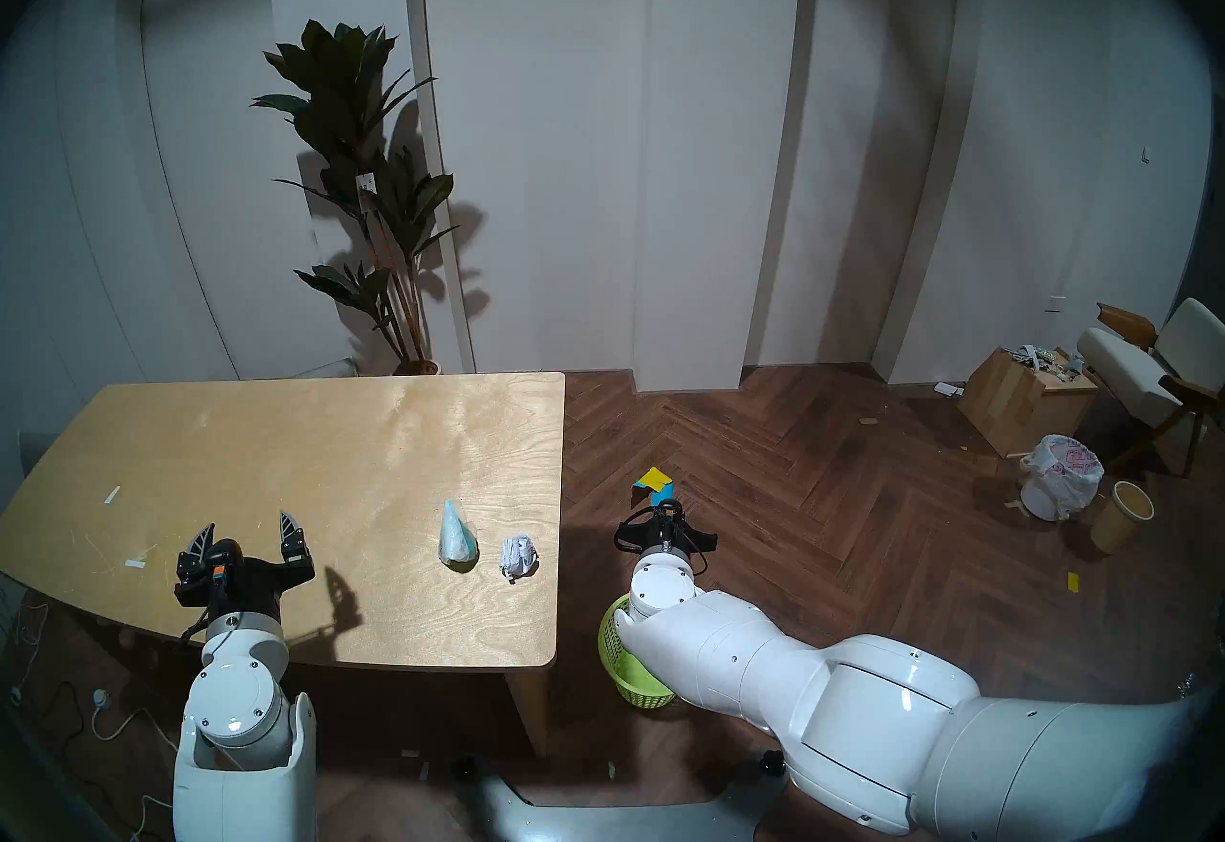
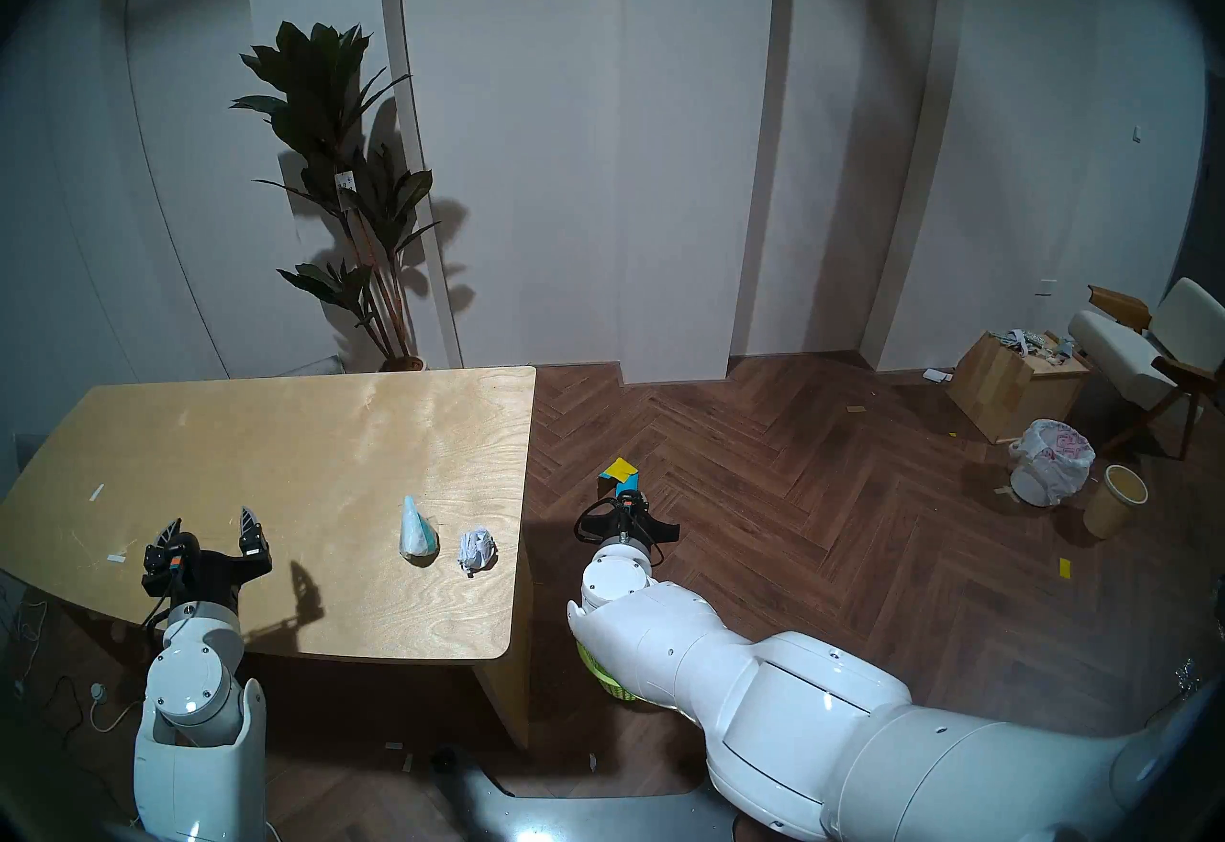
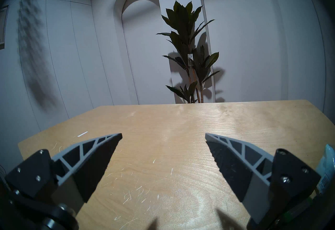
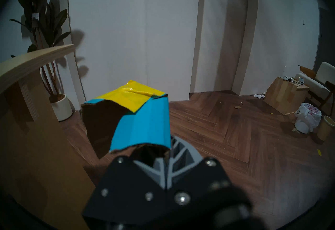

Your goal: Put the trash into the trash bin on the ground

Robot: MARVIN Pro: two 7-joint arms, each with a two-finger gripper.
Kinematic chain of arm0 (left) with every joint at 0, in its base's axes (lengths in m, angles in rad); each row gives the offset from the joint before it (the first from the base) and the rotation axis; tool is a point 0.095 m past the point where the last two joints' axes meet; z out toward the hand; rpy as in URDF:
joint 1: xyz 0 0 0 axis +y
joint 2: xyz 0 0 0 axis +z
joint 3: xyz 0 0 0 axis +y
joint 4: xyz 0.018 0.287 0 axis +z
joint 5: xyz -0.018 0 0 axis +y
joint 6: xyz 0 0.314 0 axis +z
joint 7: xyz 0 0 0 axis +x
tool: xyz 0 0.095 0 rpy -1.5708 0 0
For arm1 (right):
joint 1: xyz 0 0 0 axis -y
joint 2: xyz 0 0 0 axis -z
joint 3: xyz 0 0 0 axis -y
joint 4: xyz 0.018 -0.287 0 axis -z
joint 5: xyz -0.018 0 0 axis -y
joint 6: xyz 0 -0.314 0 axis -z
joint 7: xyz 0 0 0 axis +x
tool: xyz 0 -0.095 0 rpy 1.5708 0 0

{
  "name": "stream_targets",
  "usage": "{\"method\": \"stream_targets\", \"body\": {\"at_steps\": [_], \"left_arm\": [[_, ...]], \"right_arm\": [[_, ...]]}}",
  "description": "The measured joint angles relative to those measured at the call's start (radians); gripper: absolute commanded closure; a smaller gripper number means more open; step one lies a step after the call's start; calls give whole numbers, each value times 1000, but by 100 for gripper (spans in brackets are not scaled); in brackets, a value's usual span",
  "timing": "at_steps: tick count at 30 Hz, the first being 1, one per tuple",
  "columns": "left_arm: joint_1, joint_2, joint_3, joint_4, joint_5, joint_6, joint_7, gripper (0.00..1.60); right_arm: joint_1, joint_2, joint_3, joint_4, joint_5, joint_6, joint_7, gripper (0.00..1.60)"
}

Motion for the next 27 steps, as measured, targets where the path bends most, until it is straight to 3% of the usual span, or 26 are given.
{"method": "stream_targets", "body": {"at_steps": [22, 23, 24, 27], "left_arm": [[-1, 0, -1, 0, 1, 0, -1, 0], [-1, 0, -1, 0, 1, 0, -1, 0], [-1, 0, -1, 0, 1, 0, -1, 0], [-1, 0, -1, 0, 1, 0, -2, 0]], "right_arm": [[50, -84, 28, 180, 29, -45, 94, 160], [51, -86, 28, 185, 29, -47, 97, 132], [51, -88, 29, 190, 30, -48, 99, 114], [52, -92, 29, 201, 30, -52, 107, 84]]}}
